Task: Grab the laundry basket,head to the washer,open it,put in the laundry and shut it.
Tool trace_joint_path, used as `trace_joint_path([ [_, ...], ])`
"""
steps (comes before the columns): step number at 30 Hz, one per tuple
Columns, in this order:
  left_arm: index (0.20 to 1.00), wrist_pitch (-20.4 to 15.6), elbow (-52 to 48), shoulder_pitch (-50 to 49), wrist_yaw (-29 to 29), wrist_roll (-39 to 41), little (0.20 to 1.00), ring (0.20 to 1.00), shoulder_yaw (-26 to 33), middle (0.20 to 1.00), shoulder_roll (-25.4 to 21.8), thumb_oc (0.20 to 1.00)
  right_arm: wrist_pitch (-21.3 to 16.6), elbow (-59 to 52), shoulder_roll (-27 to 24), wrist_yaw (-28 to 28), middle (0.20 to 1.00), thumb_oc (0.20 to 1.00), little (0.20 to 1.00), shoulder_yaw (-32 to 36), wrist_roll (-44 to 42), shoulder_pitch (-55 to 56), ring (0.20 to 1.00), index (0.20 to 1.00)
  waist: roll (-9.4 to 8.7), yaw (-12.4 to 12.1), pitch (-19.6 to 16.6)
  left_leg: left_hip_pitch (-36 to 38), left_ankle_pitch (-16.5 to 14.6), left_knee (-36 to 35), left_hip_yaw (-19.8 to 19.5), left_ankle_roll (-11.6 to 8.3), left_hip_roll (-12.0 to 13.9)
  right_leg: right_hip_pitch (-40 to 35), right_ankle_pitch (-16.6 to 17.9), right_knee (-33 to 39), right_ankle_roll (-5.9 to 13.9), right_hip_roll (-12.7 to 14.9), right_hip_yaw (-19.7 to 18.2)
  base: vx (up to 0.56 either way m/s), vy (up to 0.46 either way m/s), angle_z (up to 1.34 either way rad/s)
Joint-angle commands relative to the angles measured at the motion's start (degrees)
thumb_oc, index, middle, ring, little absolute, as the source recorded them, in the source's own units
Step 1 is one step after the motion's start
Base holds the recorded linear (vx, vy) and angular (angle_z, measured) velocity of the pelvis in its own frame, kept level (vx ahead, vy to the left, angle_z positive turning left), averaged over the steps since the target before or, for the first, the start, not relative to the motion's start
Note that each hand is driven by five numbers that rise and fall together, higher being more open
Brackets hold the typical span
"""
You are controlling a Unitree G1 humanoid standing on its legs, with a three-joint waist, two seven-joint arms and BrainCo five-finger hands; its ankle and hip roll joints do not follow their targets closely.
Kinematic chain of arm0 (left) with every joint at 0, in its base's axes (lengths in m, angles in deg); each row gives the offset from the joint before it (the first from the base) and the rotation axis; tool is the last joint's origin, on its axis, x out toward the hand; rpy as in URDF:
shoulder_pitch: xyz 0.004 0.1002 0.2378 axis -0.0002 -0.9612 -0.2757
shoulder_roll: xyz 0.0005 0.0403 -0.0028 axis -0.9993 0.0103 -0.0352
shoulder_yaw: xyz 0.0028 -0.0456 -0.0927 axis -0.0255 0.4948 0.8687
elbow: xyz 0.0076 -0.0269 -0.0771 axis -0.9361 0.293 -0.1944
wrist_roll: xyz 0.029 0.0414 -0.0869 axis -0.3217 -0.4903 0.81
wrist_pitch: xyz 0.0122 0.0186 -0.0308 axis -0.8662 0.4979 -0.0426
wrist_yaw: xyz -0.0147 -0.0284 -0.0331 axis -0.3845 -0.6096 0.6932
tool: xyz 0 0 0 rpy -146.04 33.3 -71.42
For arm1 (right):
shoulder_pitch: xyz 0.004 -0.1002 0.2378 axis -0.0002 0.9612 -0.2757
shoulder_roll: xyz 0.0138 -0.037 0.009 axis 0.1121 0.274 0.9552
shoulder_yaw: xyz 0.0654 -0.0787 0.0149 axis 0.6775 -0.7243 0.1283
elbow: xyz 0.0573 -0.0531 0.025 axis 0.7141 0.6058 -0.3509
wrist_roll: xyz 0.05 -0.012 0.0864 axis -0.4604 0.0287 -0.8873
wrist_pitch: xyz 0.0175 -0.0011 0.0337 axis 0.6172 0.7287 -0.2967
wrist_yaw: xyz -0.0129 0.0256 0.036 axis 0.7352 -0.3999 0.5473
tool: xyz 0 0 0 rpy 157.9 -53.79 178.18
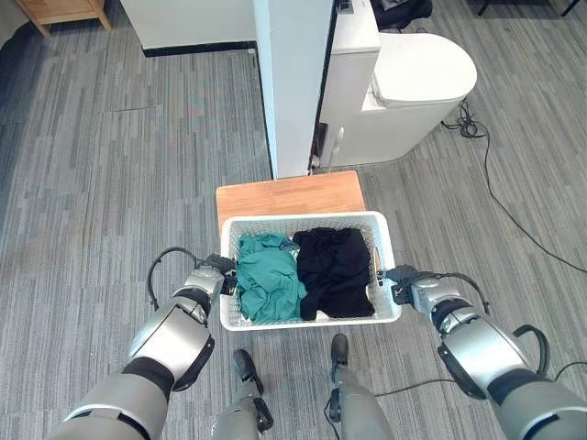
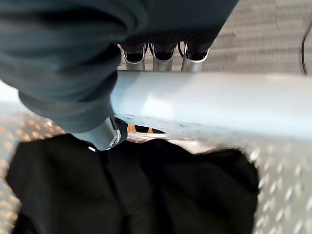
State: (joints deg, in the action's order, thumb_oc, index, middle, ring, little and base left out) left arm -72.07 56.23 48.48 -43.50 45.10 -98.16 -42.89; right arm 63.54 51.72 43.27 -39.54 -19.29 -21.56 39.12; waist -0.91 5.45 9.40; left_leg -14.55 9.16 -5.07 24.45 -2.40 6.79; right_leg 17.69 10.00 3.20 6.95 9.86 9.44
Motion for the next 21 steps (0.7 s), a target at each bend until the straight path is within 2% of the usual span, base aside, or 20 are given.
trace_joint_path([
  [1, 0.200, -3.87, 0.21, 4.27, 4.61, 13.21, 0.200, 0.200, 7.73, 0.200, 3.89, 0.200, -4.20, -0.37, 2.48, -3.31, 0.200, 0.200, 0.200, 7.88, -18.16, -4.43, 0.200, 0.200, 3.23, -0.58, 2.58, 0.75, -0.24, 0.07, -8.34, -3.87, 2.26, -2.72, 0.00, 1.80, 2.53, -0.10, 2.01, 0.00, 0.000, 0.00],
  [5, 0.200, -4.34, -0.99, 2.38, 5.06, 16.78, 0.200, 0.200, 9.22, 0.200, 4.49, 0.200, -4.88, -1.38, 2.17, -3.27, 0.200, 0.200, 0.200, 9.91, -19.86, -1.88, 0.200, 0.200, 3.67, -0.74, 2.12, 1.54, -0.41, 0.07, -8.39, -3.92, 2.26, -3.43, -0.31, 1.80, 2.50, -0.08, 2.16, 0.00, 0.000, 0.00],
  [6, 0.200, -4.92, -4.30, -1.29, 7.22, 22.90, 0.200, 0.200, 10.84, 0.200, 6.07, 0.200, -5.71, -3.59, 1.29, -3.41, 0.200, 0.200, 0.200, 12.46, -21.51, 2.18, 0.200, 0.200, 4.49, -0.94, 1.61, 2.70, -0.49, 0.07, -8.50, -4.01, 2.23, -4.68, -0.88, 1.80, 2.35, -0.05, 2.45, 0.00, 0.000, 0.00],
  [8, 0.200, -5.07, -5.68, -3.83, 8.39, 25.04, 0.200, 0.200, 10.98, 0.200, 7.04, 0.200, -6.09, -4.89, 0.84, -3.55, 0.200, 0.200, 0.200, 13.79, -21.95, 4.94, 0.200, 0.200, 4.84, -1.04, 1.24, 3.48, -0.57, 0.07, -8.47, -4.02, 2.19, -5.51, -1.11, 1.80, 2.21, -0.13, 2.52, 0.02, -0.016, 0.01],
  [10, 0.200, -6.44, -9.50, -9.16, 10.19, 30.84, 0.200, 0.200, 11.93, 0.200, 9.60, 0.200, -6.83, -5.60, -0.95, -4.12, 0.200, 0.200, 0.200, 16.75, -23.08, 10.68, 0.200, 0.200, 6.39, -1.37, 0.61, 4.39, -0.57, 0.07, -8.74, -3.89, 1.57, -6.19, -1.24, 1.80, 2.32, 0.27, 2.51, 0.00, 0.000, 0.00],
  [15, 0.200, -7.27, -10.54, -11.37, 9.51, 27.06, 0.200, 0.200, 9.69, 0.200, 10.28, 0.200, -6.59, -4.75, -1.55, -4.07, 0.200, 0.200, 0.200, 15.56, -19.01, 12.78, 0.200, 0.200, 6.89, -1.57, 0.05, 4.13, -0.25, 0.07, -8.76, -3.76, 1.52, -5.63, -0.83, 1.80, 2.08, 0.20, 2.22, -0.03, -0.011, 0.00],
  [16, 0.200, -7.20, -9.72, -11.89, 9.46, 23.79, 0.200, 0.200, 8.20, 0.200, 10.53, 0.200, -6.46, -4.95, -1.49, -4.32, 0.200, 0.200, 0.200, 14.76, -17.02, 14.09, 0.200, 0.200, 7.11, -1.44, -0.08, 4.17, -0.02, 0.07, -8.62, -3.78, 1.71, -5.54, -0.72, 1.80, 2.00, 0.03, 2.07, -0.03, -0.022, 0.00],
  [21, 0.200, -6.31, -8.38, -15.36, 9.96, 21.45, 0.200, 0.200, 7.30, 0.200, 11.81, 0.200, -6.28, -6.23, -0.60, -4.94, 0.200, 0.200, 0.200, 14.48, -15.56, 18.20, 0.200, 0.200, 7.13, -1.43, -0.16, 4.73, 0.54, 0.07, -8.74, -4.04, 2.55, -6.61, -1.17, 1.80, 1.45, -0.72, 2.26, -0.02, -0.055, -0.01],
])
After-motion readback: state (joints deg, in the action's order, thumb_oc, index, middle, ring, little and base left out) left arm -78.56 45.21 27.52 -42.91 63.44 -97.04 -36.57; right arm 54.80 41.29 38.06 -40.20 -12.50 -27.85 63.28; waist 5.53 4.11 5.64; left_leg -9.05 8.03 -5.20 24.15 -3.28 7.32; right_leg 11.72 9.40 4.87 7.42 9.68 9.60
